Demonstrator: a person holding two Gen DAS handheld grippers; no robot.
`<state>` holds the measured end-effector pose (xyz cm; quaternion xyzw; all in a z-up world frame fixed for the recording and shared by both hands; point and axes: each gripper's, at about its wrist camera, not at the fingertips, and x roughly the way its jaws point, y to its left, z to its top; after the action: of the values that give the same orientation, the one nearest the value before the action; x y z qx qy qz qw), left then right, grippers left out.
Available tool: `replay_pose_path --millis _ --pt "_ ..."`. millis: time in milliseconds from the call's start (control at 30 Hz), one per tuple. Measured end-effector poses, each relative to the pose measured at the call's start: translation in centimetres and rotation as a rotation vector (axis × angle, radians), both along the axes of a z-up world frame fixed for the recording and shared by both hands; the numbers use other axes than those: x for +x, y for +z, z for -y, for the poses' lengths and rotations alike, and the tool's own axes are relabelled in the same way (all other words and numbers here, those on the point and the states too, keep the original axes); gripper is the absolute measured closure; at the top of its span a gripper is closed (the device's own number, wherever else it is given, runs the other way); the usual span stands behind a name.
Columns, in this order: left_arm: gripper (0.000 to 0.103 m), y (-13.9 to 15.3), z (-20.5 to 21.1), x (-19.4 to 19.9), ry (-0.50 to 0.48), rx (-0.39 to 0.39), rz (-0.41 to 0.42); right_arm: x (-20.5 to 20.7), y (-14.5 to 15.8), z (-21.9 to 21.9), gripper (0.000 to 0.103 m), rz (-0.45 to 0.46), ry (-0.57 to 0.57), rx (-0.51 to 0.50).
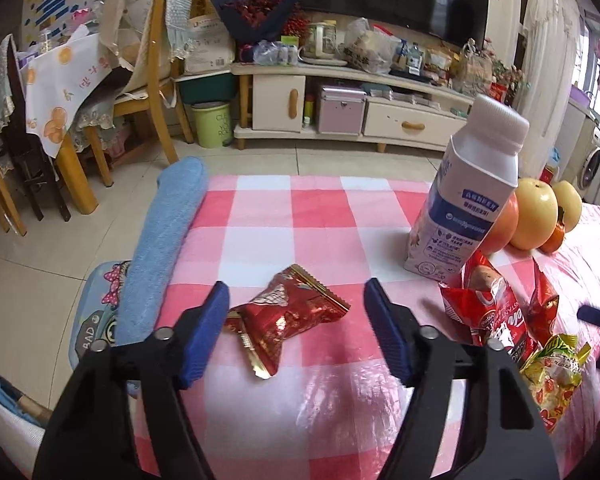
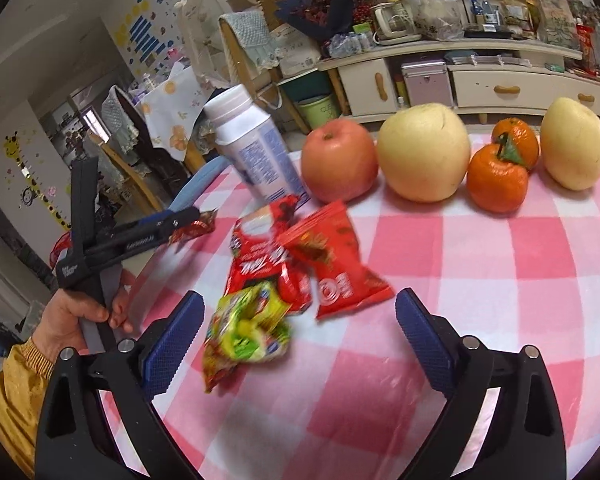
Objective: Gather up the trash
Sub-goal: 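Move left tool to the red chocolate wrapper while right tool approaches the snack bags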
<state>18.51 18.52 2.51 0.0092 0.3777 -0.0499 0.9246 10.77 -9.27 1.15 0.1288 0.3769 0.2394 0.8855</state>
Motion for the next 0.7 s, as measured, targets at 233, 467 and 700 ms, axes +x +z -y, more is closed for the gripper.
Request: replay_pose_path --millis 233,467,700 --pt "0.064 -0.5 1.0 0.3 -0.041 0.008 -0.032 2.4 -0.6 -0.7 0.025 -0.011 0.02 -0.059" --pt "0.074 -0.7 2.6 -0.2 -0.073 0.028 -0.042 3.7 -1.7 -1.6 0.047 -0.039 0.074 -0.09" --pt "0.074 -0.8 4.3 -2.5 -0.113 -0.004 -0.052 2.9 -1.6 -2.3 0.07 -0.059 0.142 -0.085"
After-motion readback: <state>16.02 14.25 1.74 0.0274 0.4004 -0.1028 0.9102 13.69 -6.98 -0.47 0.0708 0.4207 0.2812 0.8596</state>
